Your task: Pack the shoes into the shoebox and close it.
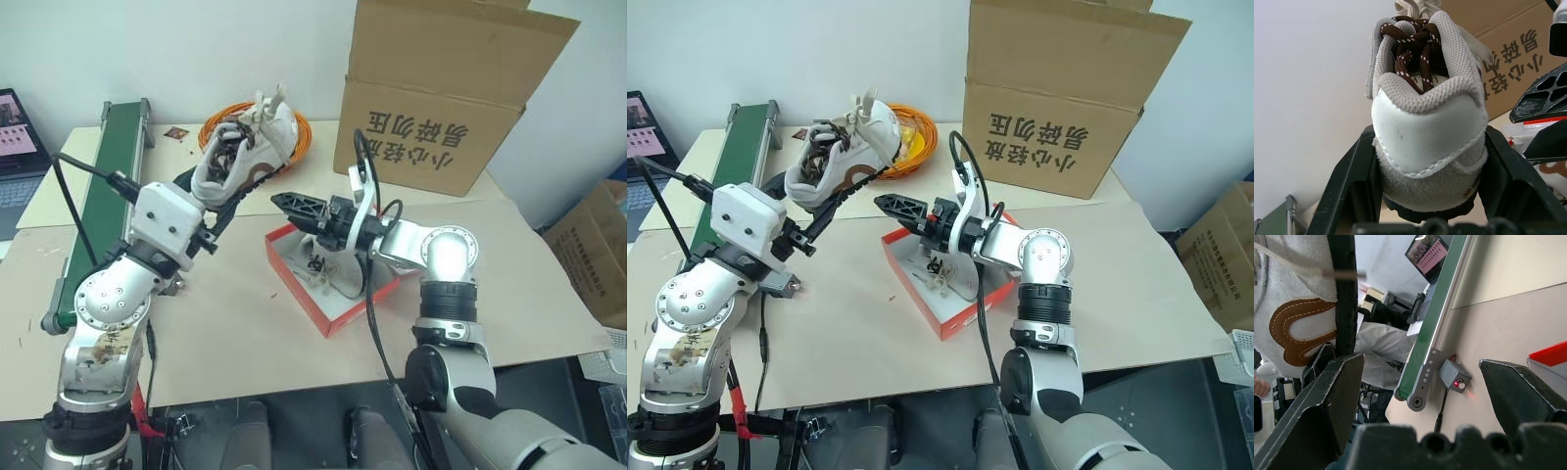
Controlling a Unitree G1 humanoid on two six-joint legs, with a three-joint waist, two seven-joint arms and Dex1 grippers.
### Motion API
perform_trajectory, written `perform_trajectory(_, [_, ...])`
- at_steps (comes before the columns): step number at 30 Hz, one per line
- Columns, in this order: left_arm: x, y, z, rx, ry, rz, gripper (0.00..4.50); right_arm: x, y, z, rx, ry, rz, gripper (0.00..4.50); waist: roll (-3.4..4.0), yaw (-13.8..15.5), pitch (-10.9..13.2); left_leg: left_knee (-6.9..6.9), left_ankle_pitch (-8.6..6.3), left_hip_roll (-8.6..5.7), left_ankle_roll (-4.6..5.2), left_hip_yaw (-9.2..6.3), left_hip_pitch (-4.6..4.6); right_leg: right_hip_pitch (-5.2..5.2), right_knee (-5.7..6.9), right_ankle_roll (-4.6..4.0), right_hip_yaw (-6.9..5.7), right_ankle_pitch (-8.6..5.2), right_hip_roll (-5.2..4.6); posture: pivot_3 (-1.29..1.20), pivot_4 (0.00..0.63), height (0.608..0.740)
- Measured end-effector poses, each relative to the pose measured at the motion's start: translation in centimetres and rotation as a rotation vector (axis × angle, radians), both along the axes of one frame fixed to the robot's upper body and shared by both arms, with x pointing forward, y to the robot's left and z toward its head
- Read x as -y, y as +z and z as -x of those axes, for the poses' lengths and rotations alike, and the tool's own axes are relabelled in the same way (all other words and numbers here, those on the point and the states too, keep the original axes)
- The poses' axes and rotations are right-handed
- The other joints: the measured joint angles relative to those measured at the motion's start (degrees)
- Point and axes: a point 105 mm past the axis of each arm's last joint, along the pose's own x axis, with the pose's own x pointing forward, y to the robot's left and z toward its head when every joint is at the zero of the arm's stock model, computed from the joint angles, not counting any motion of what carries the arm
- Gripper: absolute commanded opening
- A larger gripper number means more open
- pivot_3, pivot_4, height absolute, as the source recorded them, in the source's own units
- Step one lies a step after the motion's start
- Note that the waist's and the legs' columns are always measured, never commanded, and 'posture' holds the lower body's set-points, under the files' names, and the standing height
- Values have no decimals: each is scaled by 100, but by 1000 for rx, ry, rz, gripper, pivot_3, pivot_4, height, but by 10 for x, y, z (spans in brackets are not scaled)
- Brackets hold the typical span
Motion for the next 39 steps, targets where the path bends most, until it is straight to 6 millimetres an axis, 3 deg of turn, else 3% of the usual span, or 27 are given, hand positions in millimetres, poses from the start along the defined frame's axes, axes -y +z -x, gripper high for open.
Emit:
perform_trajectory(5, [11,-9,0,-33,-36,14,2307,-1,0,0,-21,0,-24,4500,0,-1,0,-2,0,0,0,-1,0,-1,0,1,0,0,1,0,150,709])
perform_trajectory(14, [6,-8,0,-30,-22,14,2307,7,10,-8,-103,-9,-170,4500,0,-4,0,-2,0,0,1,-1,0,-1,0,1,0,0,1,0,150,709])
perform_trajectory(27, [9,-12,-1,-64,-59,27,2307,-5,19,-12,-161,-16,-210,4500,0,-5,0,-2,1,0,1,-2,0,-1,0,1,0,0,2,0,150,709])
perform_trajectory(30, [11,-19,0,-122,-89,2,2307,-6,22,-17,-164,-45,-217,4500,1,-3,0,-2,1,0,1,-3,0,1,-1,2,0,0,1,0,150,709])
perform_trajectory(33, [31,-45,5,-247,-204,-7,2307,-1,40,-24,-131,-89,-279,4500,1,5,4,0,1,-4,1,-3,-3,1,-7,2,1,0,-1,0,150,709])
perform_trajectory(39, [30,-43,5,-251,-211,-19,2307,0,42,-25,-137,-98,-290,4500,0,-14,7,-5,1,1,1,-7,0,-1,-2,1,1,0,5,0,150,709])
